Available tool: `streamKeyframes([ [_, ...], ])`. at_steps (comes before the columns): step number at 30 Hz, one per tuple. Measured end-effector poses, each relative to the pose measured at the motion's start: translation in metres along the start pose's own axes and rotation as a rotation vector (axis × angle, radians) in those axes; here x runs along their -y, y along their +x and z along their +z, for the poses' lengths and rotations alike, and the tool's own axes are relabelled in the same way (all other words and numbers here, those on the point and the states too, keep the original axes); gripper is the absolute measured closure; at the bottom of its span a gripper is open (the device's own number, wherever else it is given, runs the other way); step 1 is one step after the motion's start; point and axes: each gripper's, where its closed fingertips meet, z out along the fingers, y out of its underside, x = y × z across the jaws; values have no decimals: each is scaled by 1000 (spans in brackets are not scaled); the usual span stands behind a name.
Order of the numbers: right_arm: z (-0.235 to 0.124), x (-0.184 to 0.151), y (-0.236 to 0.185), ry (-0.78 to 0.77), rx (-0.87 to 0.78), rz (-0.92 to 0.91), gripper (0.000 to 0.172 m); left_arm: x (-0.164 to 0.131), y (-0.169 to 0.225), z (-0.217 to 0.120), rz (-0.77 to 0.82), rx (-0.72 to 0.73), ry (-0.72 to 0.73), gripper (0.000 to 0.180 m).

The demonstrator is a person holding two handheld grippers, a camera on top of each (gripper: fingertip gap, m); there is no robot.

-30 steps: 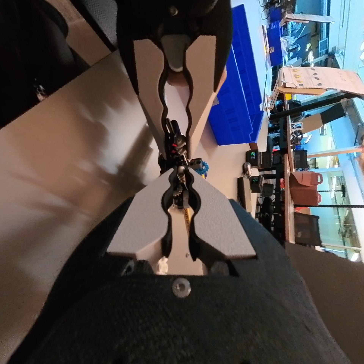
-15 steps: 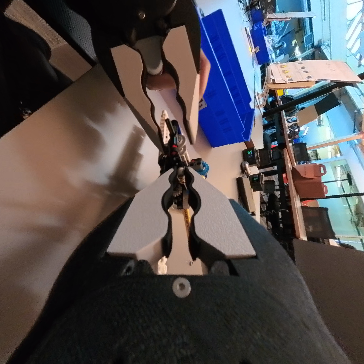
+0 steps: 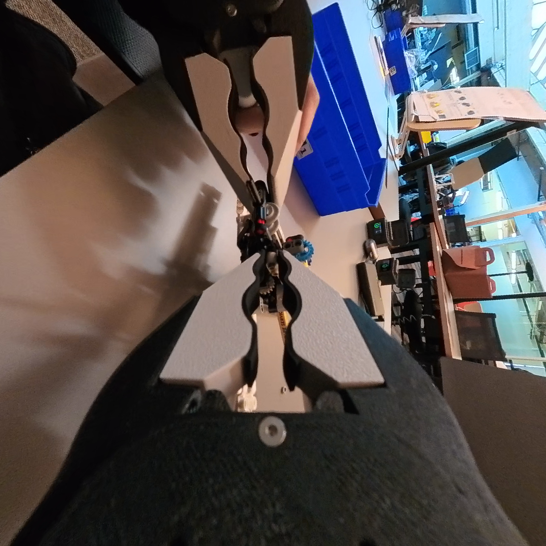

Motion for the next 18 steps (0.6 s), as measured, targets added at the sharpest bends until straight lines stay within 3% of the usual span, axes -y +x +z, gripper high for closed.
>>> streamKeyframes([
  [4,-1,0,4,-9,1,44,165,-2,-3,-1,38,30,-26,175],
  [13,-7,3,8,38,9,121,166,-3,-7,-1,-49,64,-73,173],
  [18,-18,7,4,93,38,224,166,4,-5,1,-132,51,-13,172],
])
